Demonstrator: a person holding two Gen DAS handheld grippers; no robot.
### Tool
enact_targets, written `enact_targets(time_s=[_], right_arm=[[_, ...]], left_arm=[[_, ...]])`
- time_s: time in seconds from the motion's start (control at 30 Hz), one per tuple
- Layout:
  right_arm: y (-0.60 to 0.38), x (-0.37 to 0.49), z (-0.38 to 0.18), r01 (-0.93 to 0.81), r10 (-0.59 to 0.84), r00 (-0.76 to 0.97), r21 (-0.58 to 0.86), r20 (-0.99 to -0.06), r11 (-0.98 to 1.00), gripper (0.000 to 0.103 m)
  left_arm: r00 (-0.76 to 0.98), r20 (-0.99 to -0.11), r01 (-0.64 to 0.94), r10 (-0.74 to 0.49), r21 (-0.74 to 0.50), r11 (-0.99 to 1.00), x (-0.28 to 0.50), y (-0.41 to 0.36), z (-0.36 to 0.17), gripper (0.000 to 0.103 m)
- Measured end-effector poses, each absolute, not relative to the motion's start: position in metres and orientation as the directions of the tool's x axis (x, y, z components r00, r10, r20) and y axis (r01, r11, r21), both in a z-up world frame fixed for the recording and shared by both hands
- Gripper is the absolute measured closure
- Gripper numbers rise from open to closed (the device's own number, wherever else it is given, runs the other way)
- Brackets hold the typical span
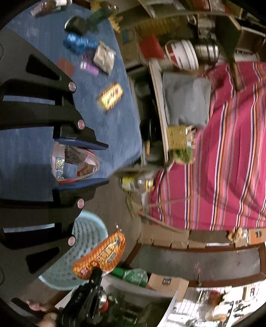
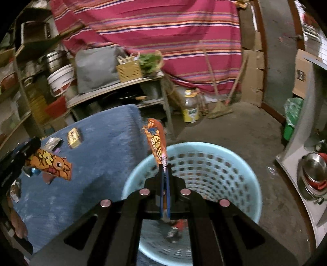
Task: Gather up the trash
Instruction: 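Carry the clear bag and orange bread bag over the blue basket, then open both tools to drop the two bags into the basket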
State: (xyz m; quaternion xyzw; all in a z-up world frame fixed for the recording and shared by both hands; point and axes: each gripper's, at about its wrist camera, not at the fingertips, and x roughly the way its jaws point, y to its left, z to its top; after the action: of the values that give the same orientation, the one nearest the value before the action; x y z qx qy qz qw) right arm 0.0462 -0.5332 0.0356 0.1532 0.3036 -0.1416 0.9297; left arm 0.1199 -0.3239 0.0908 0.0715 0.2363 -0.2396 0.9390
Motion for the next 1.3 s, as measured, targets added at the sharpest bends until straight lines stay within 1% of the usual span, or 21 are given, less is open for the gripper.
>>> enact_targets(time_s=[0.1, 0.3, 0.6, 0.93, 1.13, 1.2, 1.27, 1.3], right_arm=[[-0.546, 0.039, 0.034, 0.377, -0.184, 0.771, 0.204, -0.610, 0.904, 0.101], [-0.563, 0.030, 0.027, 0.408, -0.212, 0.754, 0.190, -0.621, 0.893, 0.101], [-0.581, 0.022, 0.020, 0.449, -0.238, 0.734, 0.191, -0.636, 0.873, 0.101], [-0.597, 0.015, 0.014, 0.481, -0.250, 0.721, 0.207, -0.646, 0.852, 0.101], [-0.596, 0.020, 0.011, 0.478, -0.244, 0.717, 0.206, -0.653, 0.854, 0.101], [-0.595, 0.021, 0.010, 0.476, -0.240, 0.717, 0.208, -0.654, 0.855, 0.101], [-0.593, 0.023, 0.009, 0.473, -0.237, 0.717, 0.209, -0.656, 0.856, 0.101], [-0.591, 0.024, 0.008, 0.472, -0.236, 0.717, 0.209, -0.656, 0.856, 0.101]], left_arm=[[0.746, -0.483, 0.525, -0.458, 0.003, 0.851, 0.111, -0.345, 0.086, 0.076], [0.715, -0.488, 0.564, -0.501, -0.021, 0.825, 0.104, -0.374, 0.082, 0.076], [0.679, -0.497, 0.623, -0.541, -0.002, 0.782, 0.103, -0.423, 0.072, 0.076], [0.629, -0.531, 0.652, -0.568, -0.038, 0.758, 0.117, -0.451, 0.058, 0.076], [0.647, -0.517, 0.646, -0.560, -0.020, 0.763, 0.119, -0.448, 0.064, 0.075], [0.646, -0.524, 0.642, -0.556, -0.021, 0.766, 0.120, -0.444, 0.065, 0.072], [0.656, -0.528, 0.629, -0.539, -0.012, 0.777, 0.120, -0.439, 0.065, 0.057], [0.669, -0.525, 0.617, -0.526, -0.002, 0.787, 0.120, -0.434, 0.065, 0.052]])
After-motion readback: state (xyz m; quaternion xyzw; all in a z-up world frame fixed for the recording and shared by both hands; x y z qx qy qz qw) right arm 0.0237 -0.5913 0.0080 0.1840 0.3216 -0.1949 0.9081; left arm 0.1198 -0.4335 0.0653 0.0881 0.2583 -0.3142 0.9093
